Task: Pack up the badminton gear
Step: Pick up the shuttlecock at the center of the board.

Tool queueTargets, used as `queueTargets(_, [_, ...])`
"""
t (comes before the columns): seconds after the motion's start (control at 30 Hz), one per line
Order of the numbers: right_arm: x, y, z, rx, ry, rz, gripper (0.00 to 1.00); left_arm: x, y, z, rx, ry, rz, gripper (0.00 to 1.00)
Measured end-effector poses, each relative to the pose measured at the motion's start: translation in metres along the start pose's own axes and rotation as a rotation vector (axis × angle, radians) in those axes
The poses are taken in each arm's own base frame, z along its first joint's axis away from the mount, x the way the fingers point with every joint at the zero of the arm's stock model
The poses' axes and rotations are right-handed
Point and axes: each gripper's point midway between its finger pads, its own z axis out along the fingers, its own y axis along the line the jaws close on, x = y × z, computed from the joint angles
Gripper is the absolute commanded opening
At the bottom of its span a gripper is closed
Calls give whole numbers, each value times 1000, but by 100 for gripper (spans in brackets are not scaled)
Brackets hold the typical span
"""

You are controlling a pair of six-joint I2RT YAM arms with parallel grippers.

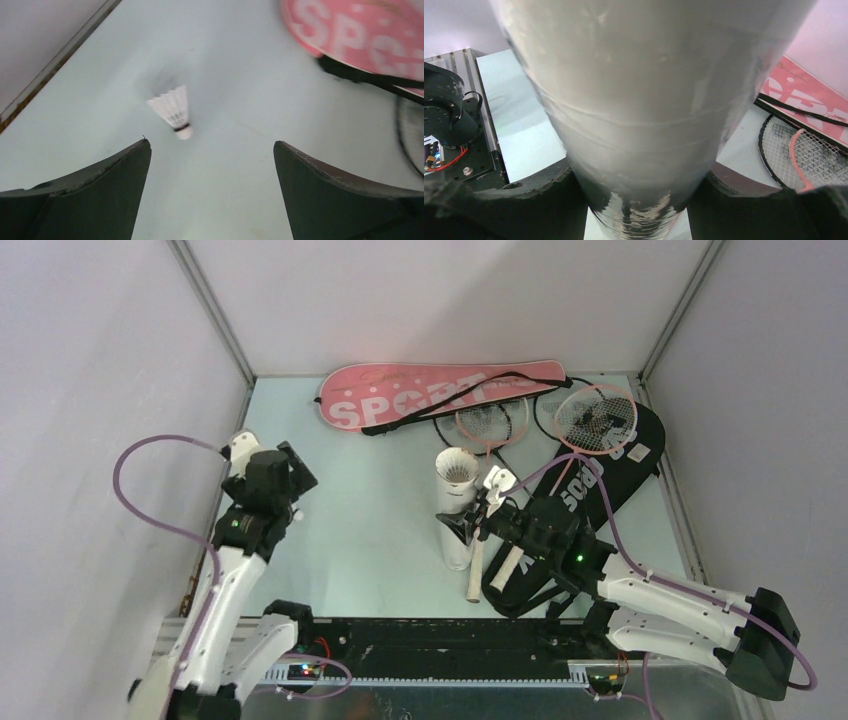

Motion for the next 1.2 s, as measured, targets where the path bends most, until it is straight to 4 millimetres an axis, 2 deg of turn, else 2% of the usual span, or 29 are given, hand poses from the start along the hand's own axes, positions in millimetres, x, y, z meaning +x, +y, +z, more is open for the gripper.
queueTargets(0.03, [0,0,0,0,0,3,59,10,10,17,-44,37,-16,100])
queueTargets(0.23, [0,1,1,-9,-3,7,59,38,52,83,-151,142,-83,100])
queueTargets(0.4, [0,2,1,-12,-2,24,59,76,70,124,-121,236,-66,100])
queueTargets(0.47, [0,4,1,-17,-1,30,59,88,68,133,-91,278,-34,100])
queueTargets(0.6, [0,6,2,-30,-3,44,59,90,64,145,-57,289,4,100])
queueTargets(0.8, [0,8,4,-37,-7,50,59,101,71,166,-113,348,19,99])
queueTargets(0.97, [0,8,4,-37,-7,50,59,107,76,178,-161,384,-2,93])
queueTargets(1.2, [0,6,6,-33,-10,51,59,110,76,194,-177,429,-18,64])
